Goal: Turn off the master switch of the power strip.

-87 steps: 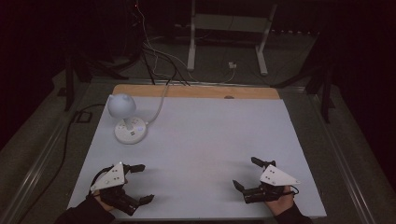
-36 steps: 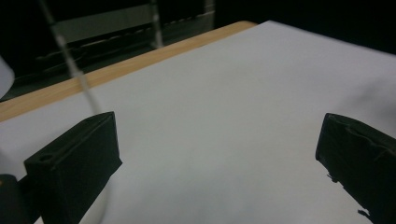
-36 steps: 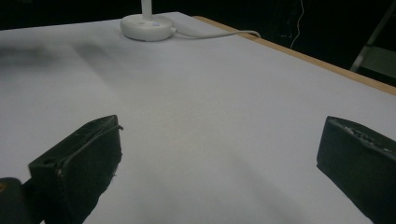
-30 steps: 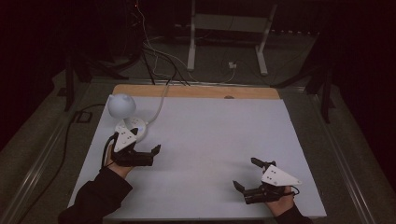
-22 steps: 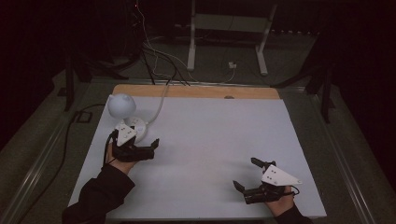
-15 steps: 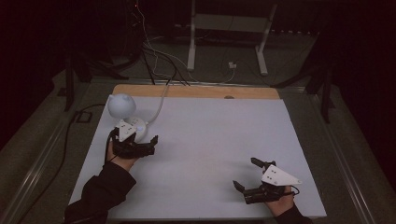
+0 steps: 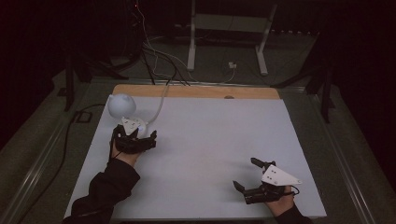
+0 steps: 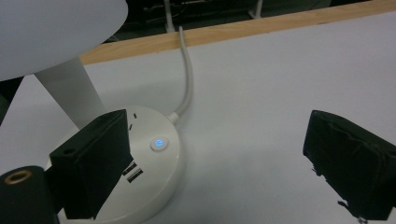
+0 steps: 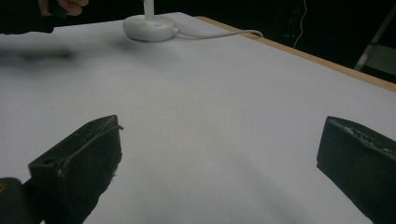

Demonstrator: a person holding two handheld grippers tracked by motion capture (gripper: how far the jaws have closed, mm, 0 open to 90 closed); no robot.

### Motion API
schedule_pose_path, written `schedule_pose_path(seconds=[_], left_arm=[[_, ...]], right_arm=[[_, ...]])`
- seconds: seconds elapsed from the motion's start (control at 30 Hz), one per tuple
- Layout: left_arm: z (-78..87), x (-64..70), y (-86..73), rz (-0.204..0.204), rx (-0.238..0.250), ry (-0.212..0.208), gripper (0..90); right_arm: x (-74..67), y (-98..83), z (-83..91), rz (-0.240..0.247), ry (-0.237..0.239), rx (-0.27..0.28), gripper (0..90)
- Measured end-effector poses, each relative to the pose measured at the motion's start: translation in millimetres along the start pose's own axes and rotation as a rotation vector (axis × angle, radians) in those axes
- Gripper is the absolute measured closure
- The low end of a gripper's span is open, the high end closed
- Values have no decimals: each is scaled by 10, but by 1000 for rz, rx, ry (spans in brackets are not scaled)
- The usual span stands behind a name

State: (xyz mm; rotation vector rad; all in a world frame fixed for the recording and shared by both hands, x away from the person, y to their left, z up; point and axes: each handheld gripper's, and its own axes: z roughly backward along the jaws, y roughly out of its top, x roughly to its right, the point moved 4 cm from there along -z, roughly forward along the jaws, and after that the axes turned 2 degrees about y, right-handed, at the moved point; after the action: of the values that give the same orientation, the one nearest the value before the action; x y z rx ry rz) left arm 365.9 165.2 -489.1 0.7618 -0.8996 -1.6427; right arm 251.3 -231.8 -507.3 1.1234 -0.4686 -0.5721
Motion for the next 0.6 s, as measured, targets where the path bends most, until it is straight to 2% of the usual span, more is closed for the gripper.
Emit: schedule_pose_path(seconds=[0.2, 0.3, 0.37, 0.4, 0.5, 0.53, 0.57, 0.6], left_arm=[[-41, -31, -7, 8, 5, 18, 197], [-54, -41, -4, -2, 9, 46, 297], [-59, -48, 1, -2, 8, 61, 317], [-62, -50, 2, 0, 9, 62, 389], [-75, -50, -6, -12, 12, 74, 496], [-83, -48, -12, -5, 15, 77, 496], [-93, -49, -18, -7, 17, 87, 558], [-104, -50, -27, -9, 13, 89, 558]], right_arm=[[2, -2, -1, 2, -1, 0, 0], [1, -6, -6, 2, 0, -3, 0], [2, -7, -7, 3, 0, -3, 0], [4, -9, -6, 2, 0, -4, 0], [6, -10, -4, 0, 0, -4, 0], [6, -10, -4, 0, 0, -4, 0], [7, -10, -5, -1, 1, -4, 0], [7, -10, -5, -1, 1, -4, 0]])
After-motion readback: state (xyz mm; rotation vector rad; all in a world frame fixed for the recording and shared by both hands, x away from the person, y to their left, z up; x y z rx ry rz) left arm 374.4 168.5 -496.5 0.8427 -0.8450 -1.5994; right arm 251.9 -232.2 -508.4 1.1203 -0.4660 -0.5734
